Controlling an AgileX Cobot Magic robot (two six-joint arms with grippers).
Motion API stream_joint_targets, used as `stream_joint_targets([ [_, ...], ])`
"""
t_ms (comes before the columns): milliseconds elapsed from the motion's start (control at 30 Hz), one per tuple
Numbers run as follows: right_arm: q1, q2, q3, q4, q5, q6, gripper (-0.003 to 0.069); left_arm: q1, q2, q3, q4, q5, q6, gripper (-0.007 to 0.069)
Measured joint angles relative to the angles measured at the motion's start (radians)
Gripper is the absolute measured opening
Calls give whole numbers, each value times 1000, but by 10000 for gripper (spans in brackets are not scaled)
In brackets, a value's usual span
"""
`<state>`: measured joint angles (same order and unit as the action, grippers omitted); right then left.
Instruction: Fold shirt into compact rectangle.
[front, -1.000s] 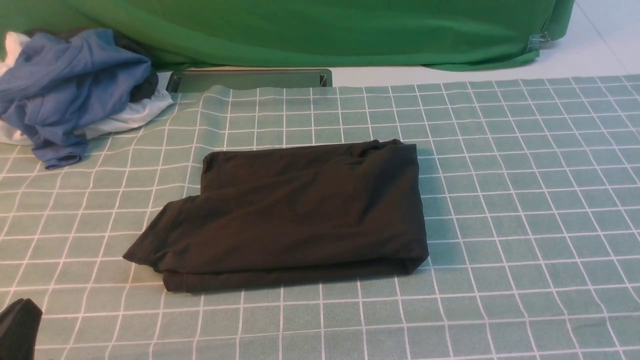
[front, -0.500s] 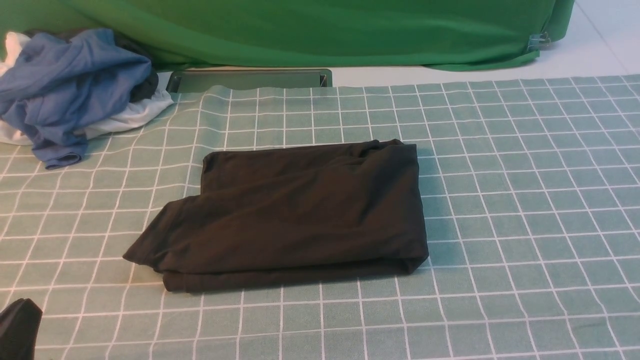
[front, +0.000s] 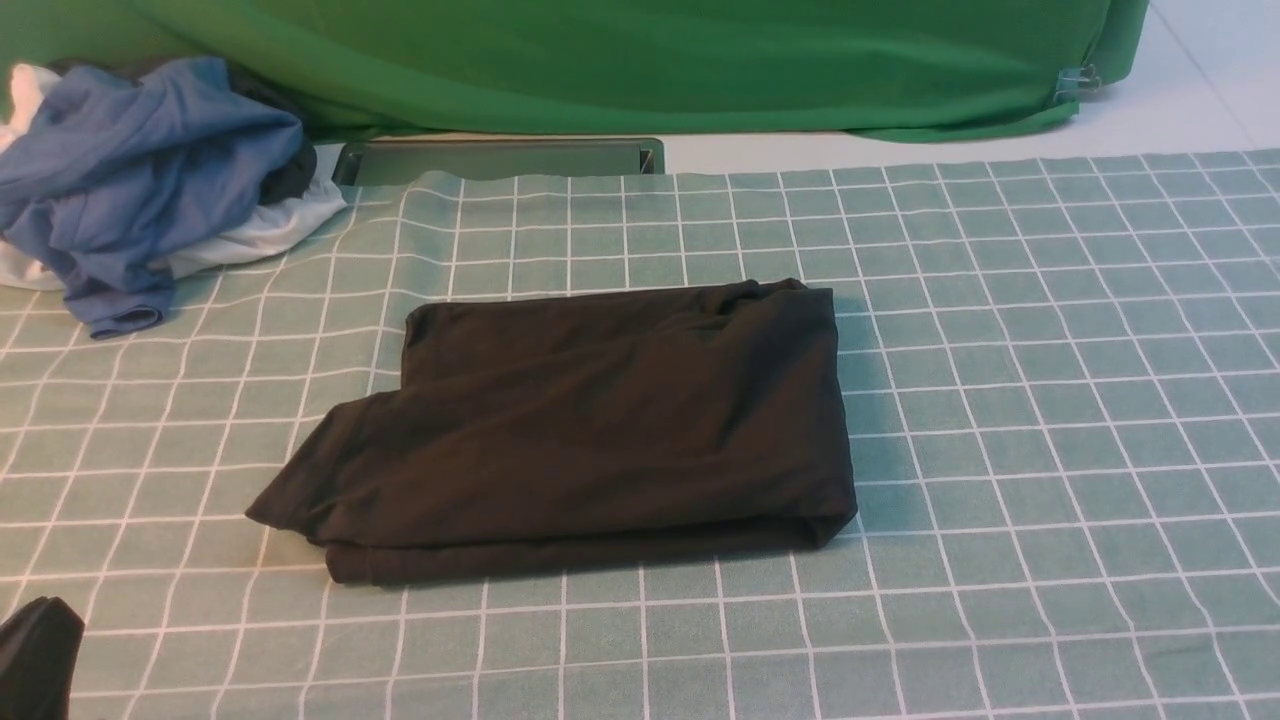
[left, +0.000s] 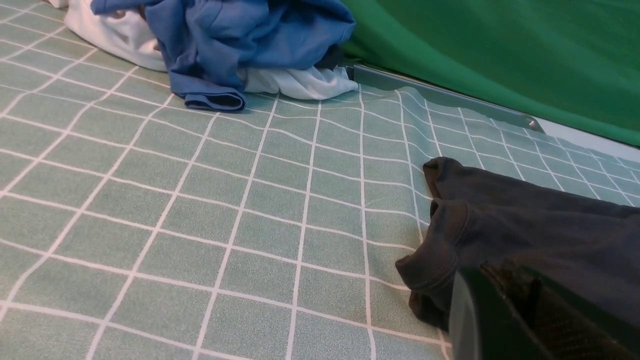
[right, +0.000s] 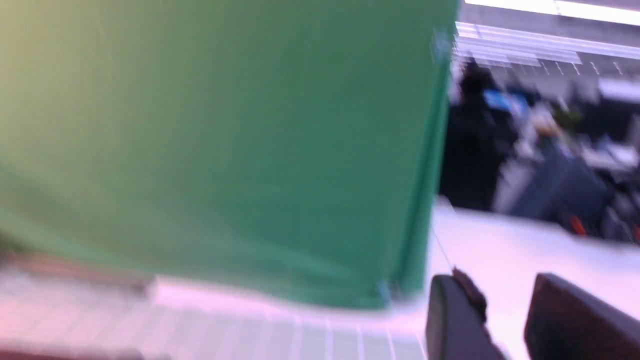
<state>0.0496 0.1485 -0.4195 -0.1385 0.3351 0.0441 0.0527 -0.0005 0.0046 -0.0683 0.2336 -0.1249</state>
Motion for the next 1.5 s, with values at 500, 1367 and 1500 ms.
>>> stream_joint_targets([
  [500,-7,-127,427,3,-112,-6,238,0,0,0,1,1,-1,16],
  [1367,2,-148,427,2,-97,1,238,0,0,0,19,2,0,16],
  [1500,2,-148,427,2,-97,1,238,0,0,0,19,2,0,16],
])
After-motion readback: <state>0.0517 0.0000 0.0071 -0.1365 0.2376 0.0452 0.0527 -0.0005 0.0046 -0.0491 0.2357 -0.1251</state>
